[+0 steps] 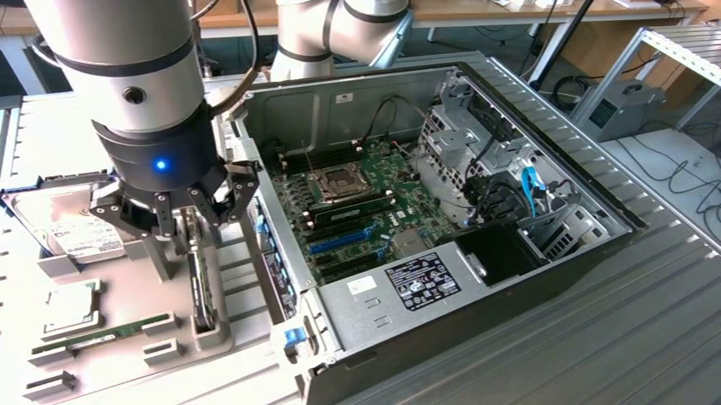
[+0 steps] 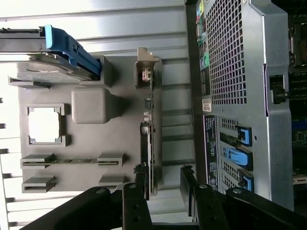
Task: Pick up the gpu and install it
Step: 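Pick up the gpu and move the gpu toward the slot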
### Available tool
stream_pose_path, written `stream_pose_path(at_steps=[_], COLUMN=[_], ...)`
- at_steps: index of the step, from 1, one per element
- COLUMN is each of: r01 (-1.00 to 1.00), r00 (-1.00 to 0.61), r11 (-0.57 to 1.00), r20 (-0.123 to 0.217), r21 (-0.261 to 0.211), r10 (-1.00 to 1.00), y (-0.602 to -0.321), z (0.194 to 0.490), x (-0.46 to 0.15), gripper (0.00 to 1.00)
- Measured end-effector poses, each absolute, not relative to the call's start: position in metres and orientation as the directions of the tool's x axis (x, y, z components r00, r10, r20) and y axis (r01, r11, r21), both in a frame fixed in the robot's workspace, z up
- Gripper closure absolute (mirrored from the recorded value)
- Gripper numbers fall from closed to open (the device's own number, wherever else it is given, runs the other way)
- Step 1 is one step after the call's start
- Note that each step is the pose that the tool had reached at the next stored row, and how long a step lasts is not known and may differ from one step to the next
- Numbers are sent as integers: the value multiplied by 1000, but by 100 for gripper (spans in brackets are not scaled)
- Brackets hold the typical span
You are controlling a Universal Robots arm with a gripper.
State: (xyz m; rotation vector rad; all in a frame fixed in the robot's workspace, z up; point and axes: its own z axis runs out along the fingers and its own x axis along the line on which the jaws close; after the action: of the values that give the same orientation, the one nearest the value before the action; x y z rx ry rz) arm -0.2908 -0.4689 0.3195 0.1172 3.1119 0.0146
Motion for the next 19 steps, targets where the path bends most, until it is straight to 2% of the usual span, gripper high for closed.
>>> stream_pose_path(at_steps=[3, 9, 19], r01=[75, 75, 75], r00=[-997, -997, -997], r11=[997, 997, 997], r20=[-27, -27, -27], r21=[10, 10, 10], r10=[75, 75, 75], y=[-464, -458, -458], z=[307, 254, 246], x=[-297, -305, -305], gripper=[58, 58, 58])
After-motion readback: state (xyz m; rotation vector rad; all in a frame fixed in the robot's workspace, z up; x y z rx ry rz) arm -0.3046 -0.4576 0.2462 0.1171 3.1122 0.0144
